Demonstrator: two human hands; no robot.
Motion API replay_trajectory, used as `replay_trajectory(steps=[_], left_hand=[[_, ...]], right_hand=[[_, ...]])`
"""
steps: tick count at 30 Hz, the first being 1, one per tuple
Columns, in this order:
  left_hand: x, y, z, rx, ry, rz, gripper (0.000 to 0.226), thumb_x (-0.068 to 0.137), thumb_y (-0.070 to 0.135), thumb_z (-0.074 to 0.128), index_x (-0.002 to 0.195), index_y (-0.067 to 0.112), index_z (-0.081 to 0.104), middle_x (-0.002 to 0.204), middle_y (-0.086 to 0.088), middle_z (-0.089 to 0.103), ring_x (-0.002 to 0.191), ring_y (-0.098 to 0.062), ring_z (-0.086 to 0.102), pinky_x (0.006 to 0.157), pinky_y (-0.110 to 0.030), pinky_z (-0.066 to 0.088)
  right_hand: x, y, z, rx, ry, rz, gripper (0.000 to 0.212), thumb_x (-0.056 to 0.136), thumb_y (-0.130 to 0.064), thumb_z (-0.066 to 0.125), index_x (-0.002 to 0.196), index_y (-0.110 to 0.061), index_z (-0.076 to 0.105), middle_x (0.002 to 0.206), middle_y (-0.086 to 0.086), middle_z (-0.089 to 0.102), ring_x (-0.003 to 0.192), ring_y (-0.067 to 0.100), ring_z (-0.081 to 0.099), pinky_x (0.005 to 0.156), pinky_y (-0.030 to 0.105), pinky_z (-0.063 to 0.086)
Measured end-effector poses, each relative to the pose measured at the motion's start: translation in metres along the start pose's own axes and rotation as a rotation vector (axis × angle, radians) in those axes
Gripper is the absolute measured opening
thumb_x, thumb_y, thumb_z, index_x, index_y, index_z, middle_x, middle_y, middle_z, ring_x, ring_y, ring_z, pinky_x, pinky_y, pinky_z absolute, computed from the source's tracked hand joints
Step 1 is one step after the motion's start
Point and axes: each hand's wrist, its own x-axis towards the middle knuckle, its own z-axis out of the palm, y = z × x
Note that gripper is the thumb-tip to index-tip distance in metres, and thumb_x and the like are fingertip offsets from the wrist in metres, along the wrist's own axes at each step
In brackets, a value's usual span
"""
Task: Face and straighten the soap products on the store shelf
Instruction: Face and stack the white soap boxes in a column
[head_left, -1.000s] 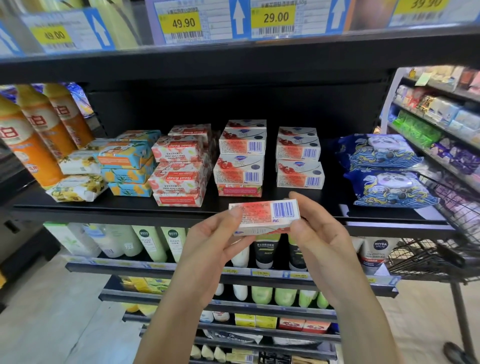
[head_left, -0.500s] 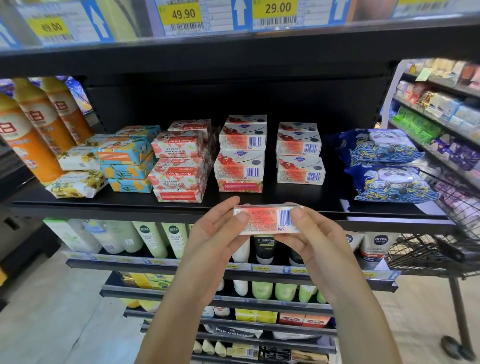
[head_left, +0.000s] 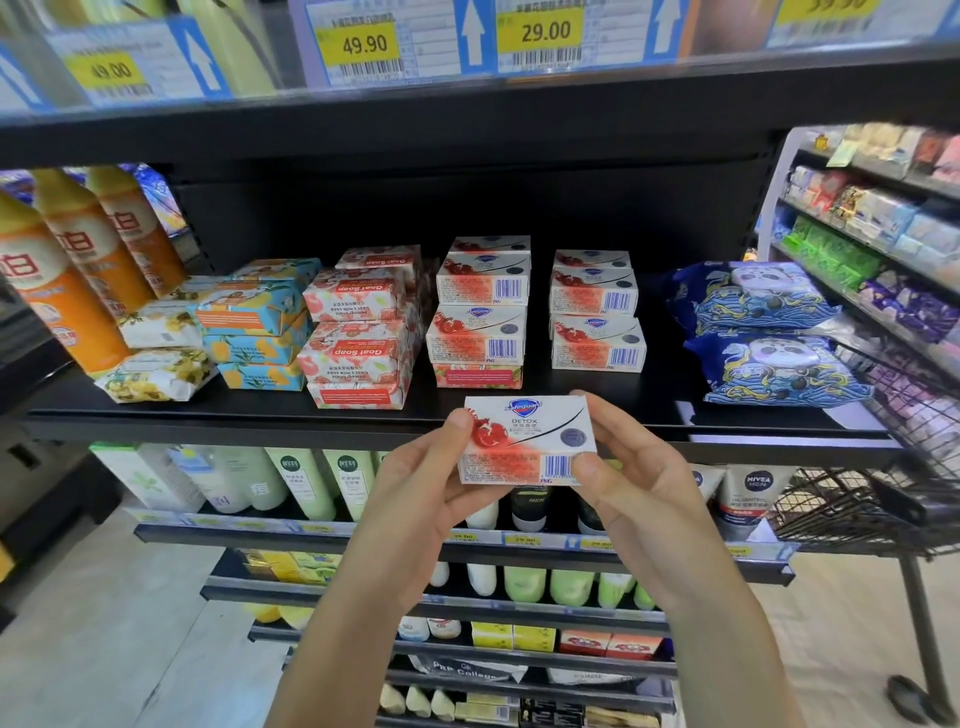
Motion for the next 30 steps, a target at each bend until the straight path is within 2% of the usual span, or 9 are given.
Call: replay_trajectory(steps=[3, 6, 11, 17, 19, 22, 25, 27, 30], left_hand=[[0.001, 0.000, 0.000, 0.005, 0.013, 0.001, 0.036, 0.100, 0.032, 0.055, 0.114, 0.003, 0.072, 0.112, -0.012, 0.077, 0.108, -0.023, 0.074, 0.101, -0.040, 0.055], [0.001, 0.000, 0.000, -0.002, 0.018, 0.018, 0.031, 0.101, 0.026, 0.055, 0.114, 0.003, 0.072, 0.111, -0.012, 0.077, 0.107, -0.023, 0.074, 0.099, -0.037, 0.057], [0.001, 0.001, -0.003, -0.011, 0.026, 0.048, 0.037, 0.096, 0.027, 0.060, 0.124, 0.004, 0.068, 0.116, -0.012, 0.076, 0.111, -0.025, 0.072, 0.104, -0.043, 0.053], [0.004, -0.001, -0.006, 0.000, 0.031, 0.089, 0.053, 0.091, 0.027, 0.065, 0.139, 0.005, 0.057, 0.120, -0.012, 0.075, 0.114, -0.028, 0.071, 0.106, -0.047, 0.050], [0.006, 0.000, -0.008, 0.005, 0.033, 0.101, 0.054, 0.091, 0.026, 0.065, 0.141, 0.006, 0.056, 0.119, -0.011, 0.075, 0.113, -0.027, 0.071, 0.106, -0.045, 0.052], [0.007, 0.002, -0.010, 0.005, 0.026, 0.115, 0.052, 0.090, 0.024, 0.065, 0.138, 0.007, 0.058, 0.116, -0.011, 0.076, 0.110, -0.025, 0.073, 0.102, -0.041, 0.055], [0.012, 0.004, -0.013, 0.026, 0.030, 0.144, 0.053, 0.088, 0.026, 0.065, 0.137, 0.007, 0.059, 0.113, -0.009, 0.077, 0.106, -0.022, 0.074, 0.098, -0.038, 0.057], [0.016, 0.006, -0.015, 0.089, 0.041, 0.182, 0.057, 0.089, 0.033, 0.065, 0.141, 0.010, 0.057, 0.115, -0.005, 0.077, 0.107, -0.018, 0.073, 0.099, -0.036, 0.056], [0.022, 0.010, -0.019, 0.275, 0.062, 0.274, 0.059, 0.088, 0.046, 0.064, 0.140, 0.019, 0.060, 0.121, 0.008, 0.074, 0.116, -0.007, 0.068, 0.104, -0.029, 0.052]], right_hand=[[0.000, 0.001, 0.000, -0.001, -0.010, -0.009, 0.078, 0.075, -0.027, 0.090, 0.144, -0.014, 0.055, 0.138, 0.010, 0.065, 0.123, 0.024, 0.065, 0.095, 0.027, 0.054], [0.001, 0.001, -0.001, -0.008, -0.011, -0.032, 0.068, 0.080, -0.010, 0.074, 0.145, -0.015, 0.053, 0.139, 0.008, 0.064, 0.123, 0.022, 0.065, 0.094, 0.027, 0.054], [0.000, 0.000, -0.003, -0.101, -0.039, -0.045, 0.071, 0.079, -0.008, 0.075, 0.146, -0.020, 0.051, 0.141, 0.002, 0.063, 0.133, 0.019, 0.057, 0.101, 0.028, 0.052], [0.001, -0.006, 0.009, -0.502, 0.040, -0.087, 0.086, 0.078, -0.017, 0.089, 0.148, -0.040, 0.044, 0.140, -0.022, 0.059, 0.133, 0.002, 0.053, 0.109, 0.034, 0.046], [0.003, -0.007, 0.012, -0.692, 0.068, -0.140, 0.089, 0.077, -0.021, 0.090, 0.147, -0.048, 0.042, 0.143, -0.028, 0.050, 0.136, -0.002, 0.046, 0.109, 0.026, 0.042], [0.010, -0.010, 0.013, -0.894, 0.065, -0.272, 0.081, 0.075, -0.023, 0.091, 0.143, -0.042, 0.050, 0.141, -0.031, 0.044, 0.136, -0.007, 0.041, 0.107, 0.008, 0.035], [0.020, -0.013, 0.014, -0.940, 0.042, -0.360, 0.074, 0.074, -0.020, 0.091, 0.135, -0.041, 0.055, 0.133, -0.032, 0.048, 0.130, -0.008, 0.045, 0.105, 0.006, 0.035], [0.029, -0.017, 0.014, -0.946, 0.038, -0.369, 0.073, 0.073, -0.022, 0.092, 0.134, -0.040, 0.057, 0.131, -0.032, 0.049, 0.128, -0.007, 0.048, 0.106, 0.011, 0.038], [0.044, -0.027, 0.015, -0.954, 0.068, -0.345, 0.072, 0.072, -0.030, 0.092, 0.137, -0.029, 0.061, 0.132, -0.021, 0.054, 0.126, -0.001, 0.052, 0.110, 0.024, 0.044]])
